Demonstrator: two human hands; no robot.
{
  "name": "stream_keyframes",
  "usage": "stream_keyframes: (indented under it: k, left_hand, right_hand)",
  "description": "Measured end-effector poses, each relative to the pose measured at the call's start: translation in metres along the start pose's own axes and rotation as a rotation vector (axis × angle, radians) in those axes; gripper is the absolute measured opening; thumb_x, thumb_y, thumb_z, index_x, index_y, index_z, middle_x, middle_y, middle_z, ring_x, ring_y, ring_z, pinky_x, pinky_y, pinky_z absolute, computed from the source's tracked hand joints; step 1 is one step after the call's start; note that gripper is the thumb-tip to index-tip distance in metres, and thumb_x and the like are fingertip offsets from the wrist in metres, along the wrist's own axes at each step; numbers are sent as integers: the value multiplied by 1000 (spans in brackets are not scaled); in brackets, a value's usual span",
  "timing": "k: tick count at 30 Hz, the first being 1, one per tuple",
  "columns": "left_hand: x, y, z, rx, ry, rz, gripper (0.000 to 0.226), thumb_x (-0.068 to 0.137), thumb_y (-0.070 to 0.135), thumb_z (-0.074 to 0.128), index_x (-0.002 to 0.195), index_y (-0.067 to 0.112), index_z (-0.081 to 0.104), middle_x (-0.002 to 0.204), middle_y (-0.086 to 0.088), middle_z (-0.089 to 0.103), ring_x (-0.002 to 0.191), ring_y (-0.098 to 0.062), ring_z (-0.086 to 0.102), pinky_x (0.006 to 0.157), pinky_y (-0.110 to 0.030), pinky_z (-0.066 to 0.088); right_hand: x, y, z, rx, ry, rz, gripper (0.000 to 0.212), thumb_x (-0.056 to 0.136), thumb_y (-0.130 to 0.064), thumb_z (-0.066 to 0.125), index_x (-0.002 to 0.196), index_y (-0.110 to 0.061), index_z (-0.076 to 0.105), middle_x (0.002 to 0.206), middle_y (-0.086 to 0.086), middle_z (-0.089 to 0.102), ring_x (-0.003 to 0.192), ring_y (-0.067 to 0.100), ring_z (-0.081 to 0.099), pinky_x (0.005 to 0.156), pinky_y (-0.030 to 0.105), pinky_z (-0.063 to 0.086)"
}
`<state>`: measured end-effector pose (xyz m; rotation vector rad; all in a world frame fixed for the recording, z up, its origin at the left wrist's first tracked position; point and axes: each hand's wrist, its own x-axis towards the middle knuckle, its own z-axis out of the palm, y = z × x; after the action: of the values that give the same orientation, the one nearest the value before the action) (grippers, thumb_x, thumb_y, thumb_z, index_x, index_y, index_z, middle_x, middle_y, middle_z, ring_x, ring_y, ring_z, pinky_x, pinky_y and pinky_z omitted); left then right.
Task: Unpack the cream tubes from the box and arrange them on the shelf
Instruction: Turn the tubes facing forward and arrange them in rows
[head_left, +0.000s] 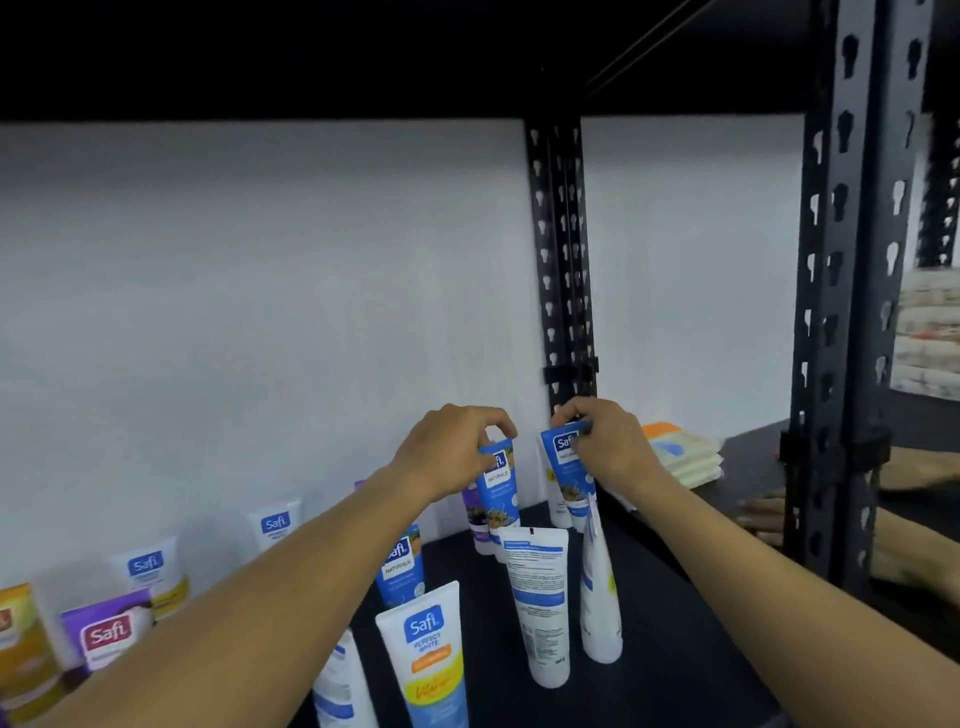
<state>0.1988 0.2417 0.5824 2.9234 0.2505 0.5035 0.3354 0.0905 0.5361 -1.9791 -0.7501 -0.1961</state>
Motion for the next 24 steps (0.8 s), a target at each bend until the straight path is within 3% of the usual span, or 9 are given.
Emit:
stream_keyframes:
  k: [3, 10, 17, 21, 24]
  left_hand:
    - [4, -1, 8, 8, -47, 23, 27, 92, 22, 65, 116, 31, 58, 113, 0, 70, 101, -16, 65, 77, -35, 58]
    - [4, -2, 22, 24, -130, 49, 25, 92, 20, 65, 114, 29, 55, 110, -1, 71, 103, -15, 66, 79, -35, 57]
    - [-1, 0, 32, 26, -160, 70, 26, 91, 19, 66, 112, 30, 55, 104, 3, 72, 95, -14, 67, 79, -32, 56]
    - [-2, 2, 36, 51, -159, 100, 27, 92, 21, 64, 114, 32, 54, 106, 4, 71, 93, -13, 65, 78, -31, 55]
    - [-3, 2, 37, 65, -168, 118, 27, 93, 23, 64, 115, 34, 52, 110, 5, 70, 93, -13, 65, 77, -29, 54]
  right_hand:
    - [-4, 13, 7, 3, 4, 16, 32, 88, 5, 50, 89, -22, 68, 101, 3, 68, 82, 16, 68, 65, 32, 59]
    - [-12, 39, 13, 122, -15, 64, 22, 91, 2, 55, 97, -15, 68, 106, 4, 70, 84, 15, 70, 66, 30, 59]
    - [-29, 48, 10, 196, -34, 104, 25, 93, 4, 52, 98, -15, 68, 96, -5, 68, 80, 6, 65, 59, 18, 49]
    - [-38, 50, 10, 263, -16, 106, 27, 95, 4, 51, 100, -18, 66, 97, -8, 68, 85, 9, 68, 64, 24, 56]
    - [-50, 57, 13, 336, -11, 96, 39, 94, 7, 54, 114, -25, 61, 99, -14, 65, 91, 3, 66, 65, 17, 55]
